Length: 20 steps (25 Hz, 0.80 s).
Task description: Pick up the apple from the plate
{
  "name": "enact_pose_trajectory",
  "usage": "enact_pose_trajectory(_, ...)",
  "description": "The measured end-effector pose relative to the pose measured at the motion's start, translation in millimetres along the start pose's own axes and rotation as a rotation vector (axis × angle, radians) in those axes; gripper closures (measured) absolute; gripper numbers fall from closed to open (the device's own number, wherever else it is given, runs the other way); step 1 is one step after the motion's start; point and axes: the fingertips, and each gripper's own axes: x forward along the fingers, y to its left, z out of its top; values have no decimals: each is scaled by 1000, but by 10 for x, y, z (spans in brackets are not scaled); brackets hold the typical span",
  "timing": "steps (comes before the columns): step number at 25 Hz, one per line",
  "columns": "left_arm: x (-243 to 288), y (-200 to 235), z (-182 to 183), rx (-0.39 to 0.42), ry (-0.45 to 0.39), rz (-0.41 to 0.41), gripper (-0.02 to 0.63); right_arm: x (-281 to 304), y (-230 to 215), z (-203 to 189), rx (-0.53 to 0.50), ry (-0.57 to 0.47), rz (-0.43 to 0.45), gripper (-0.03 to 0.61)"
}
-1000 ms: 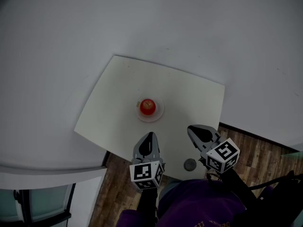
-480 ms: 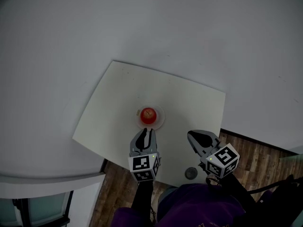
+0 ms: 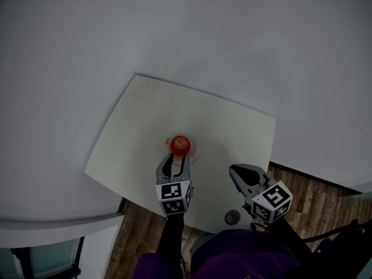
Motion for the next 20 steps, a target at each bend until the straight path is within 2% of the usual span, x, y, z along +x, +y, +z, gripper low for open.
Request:
enact_pose_trajectory(11,263,102,-24,25,11,1,328,43,13,-33,-1,17,9,566)
enact_pose_trajectory(20,450,146,-83,45,38,-2,293,74,-12,-68,5,28,10,566)
